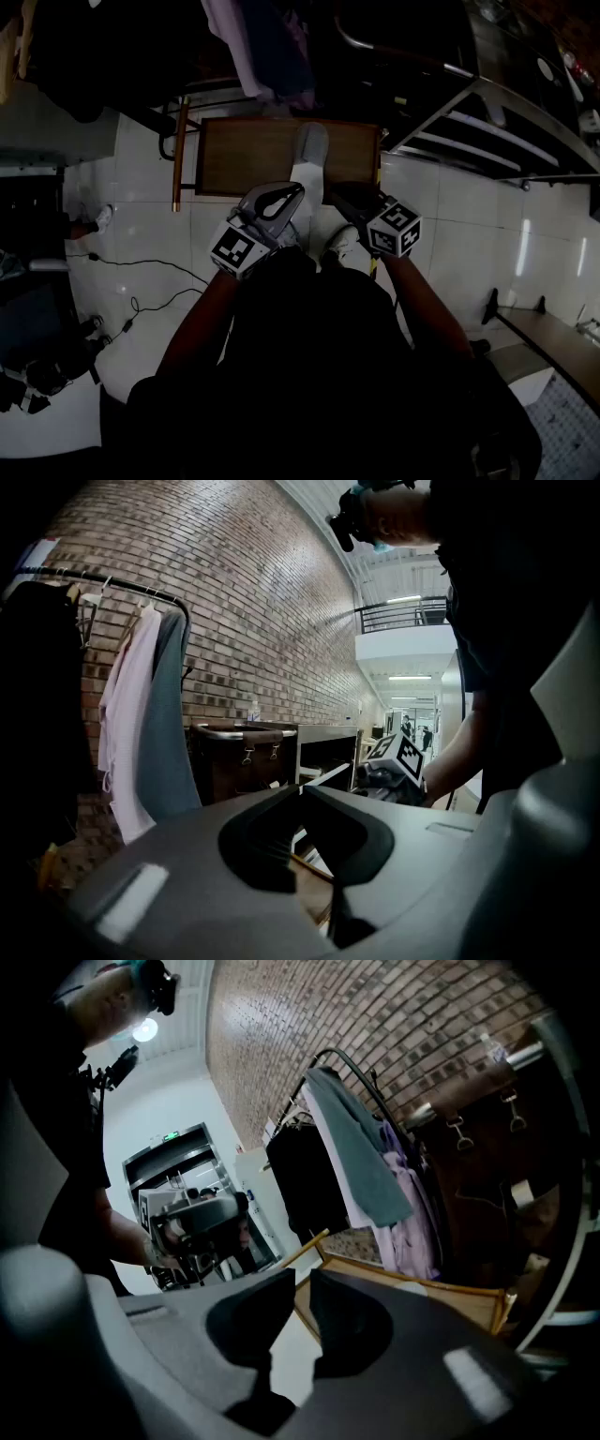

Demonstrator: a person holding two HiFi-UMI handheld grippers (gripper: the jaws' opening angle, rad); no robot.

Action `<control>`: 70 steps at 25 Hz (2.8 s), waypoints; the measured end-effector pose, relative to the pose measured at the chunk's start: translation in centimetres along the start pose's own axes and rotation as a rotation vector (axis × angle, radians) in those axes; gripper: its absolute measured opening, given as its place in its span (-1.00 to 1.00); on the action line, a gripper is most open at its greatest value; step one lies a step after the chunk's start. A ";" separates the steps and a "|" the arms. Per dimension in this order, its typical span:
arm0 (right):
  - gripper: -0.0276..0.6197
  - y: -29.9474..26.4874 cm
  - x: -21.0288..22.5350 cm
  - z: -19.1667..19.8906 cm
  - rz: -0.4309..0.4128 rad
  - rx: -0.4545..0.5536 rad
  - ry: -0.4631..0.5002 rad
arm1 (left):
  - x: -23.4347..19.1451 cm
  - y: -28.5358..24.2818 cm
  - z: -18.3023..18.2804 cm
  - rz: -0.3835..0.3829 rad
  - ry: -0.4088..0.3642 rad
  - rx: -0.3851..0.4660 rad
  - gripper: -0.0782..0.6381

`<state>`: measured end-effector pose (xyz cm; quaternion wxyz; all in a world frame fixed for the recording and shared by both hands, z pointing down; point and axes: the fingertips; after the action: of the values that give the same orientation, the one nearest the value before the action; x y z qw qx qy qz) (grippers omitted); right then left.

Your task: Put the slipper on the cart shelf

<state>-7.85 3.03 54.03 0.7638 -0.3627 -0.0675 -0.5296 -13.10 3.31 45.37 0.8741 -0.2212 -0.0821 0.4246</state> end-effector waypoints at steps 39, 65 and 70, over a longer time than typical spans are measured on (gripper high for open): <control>-0.20 -18.7 13.0 19.8 -0.023 -0.479 -0.882 | -9.8 -2.1 5.3 0.142 0.170 -0.033 -0.73; -0.72 -8.7 7.4 8.2 -0.020 -0.176 -0.707 | -9.5 -0.8 2.7 0.154 0.101 0.059 -0.73; -0.72 -4.5 4.7 2.9 0.019 -0.027 -0.632 | -8.1 -0.9 1.0 0.194 0.066 0.085 -0.73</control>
<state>-8.84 0.43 60.58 0.7052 -0.5200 -0.2909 -0.3842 -17.83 -3.16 47.00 0.8396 -0.2048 -0.0132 0.5029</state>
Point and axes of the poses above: the fingertips, and each gripper's own axes: y backward along the fingers, x to its right, z out of its underside, and after that the axes turned 14 degrees about -x, right-handed
